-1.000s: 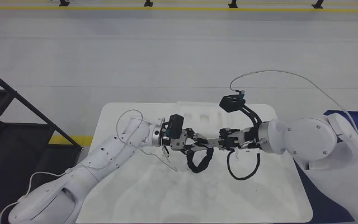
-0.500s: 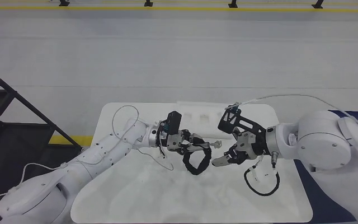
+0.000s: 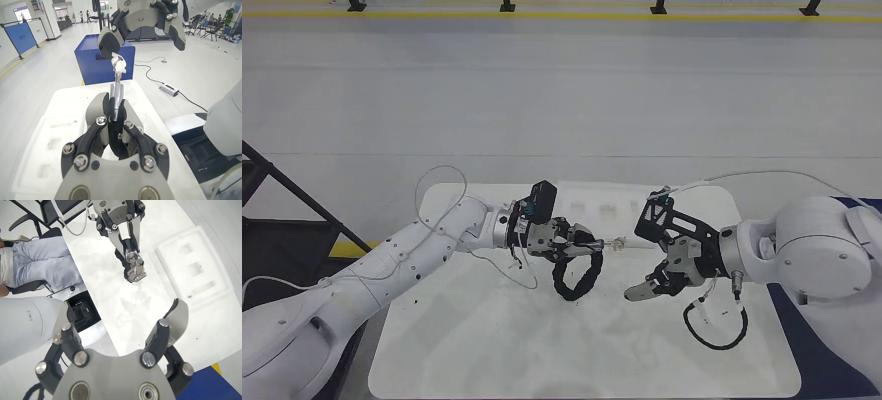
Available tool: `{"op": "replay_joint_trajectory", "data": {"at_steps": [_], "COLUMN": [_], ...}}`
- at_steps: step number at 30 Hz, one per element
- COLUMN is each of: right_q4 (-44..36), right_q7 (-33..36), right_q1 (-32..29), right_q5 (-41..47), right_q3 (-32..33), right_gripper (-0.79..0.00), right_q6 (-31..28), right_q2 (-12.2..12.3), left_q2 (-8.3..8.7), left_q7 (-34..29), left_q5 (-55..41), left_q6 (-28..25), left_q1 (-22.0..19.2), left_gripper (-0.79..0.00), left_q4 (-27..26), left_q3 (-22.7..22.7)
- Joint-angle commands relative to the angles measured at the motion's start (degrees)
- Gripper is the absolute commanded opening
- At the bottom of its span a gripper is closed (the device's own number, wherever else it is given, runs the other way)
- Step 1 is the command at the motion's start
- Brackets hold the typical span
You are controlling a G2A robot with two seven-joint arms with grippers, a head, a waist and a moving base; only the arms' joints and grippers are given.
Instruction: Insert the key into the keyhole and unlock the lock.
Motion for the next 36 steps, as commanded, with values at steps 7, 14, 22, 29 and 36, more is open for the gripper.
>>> {"op": "replay_joint_trajectory", "data": {"at_steps": [7, 14, 22, 29, 36], "right_q4": [1.5, 3.6, 2.6, -1.7, -3.5], "right_q7": [-2.9, -9.6, -21.3, -26.2, -28.5], "right_q1": [0.6, 2.6, 0.0, -3.9, -6.9], "right_q5": [-6.0, -17.3, -30.1, -41.2, -47.8], "right_q3": [-1.4, -3.8, -3.2, -2.1, -2.7], "right_gripper": [0.0, 0.0, -0.031, -0.437, -0.496], "right_q6": [-12.3, -25.1, -35.4, -36.6, -36.1], "right_q2": [-0.1, -0.2, 0.1, 0.5, 0.6], "left_q2": [0.61, -0.13, -1.03, -1.41, -1.48], "left_q7": [-5.8, -10.4, -14.2, -15.5, -16.1], "left_q5": [-2.4, -5.3, -6.7, -7.5, -7.8], "left_q6": [0.0, 0.0, 0.0, 0.0, 0.0], "left_q1": [0.9, 1.9, 2.4, 2.7, 3.1], "left_gripper": [-0.785, -0.785, -0.785, -0.785, -0.785], "left_q4": [-1.6, -1.6, -1.2, -1.1, -1.4], "left_q3": [-2.4, -3.8, -4.2, -4.5, -4.9]}}
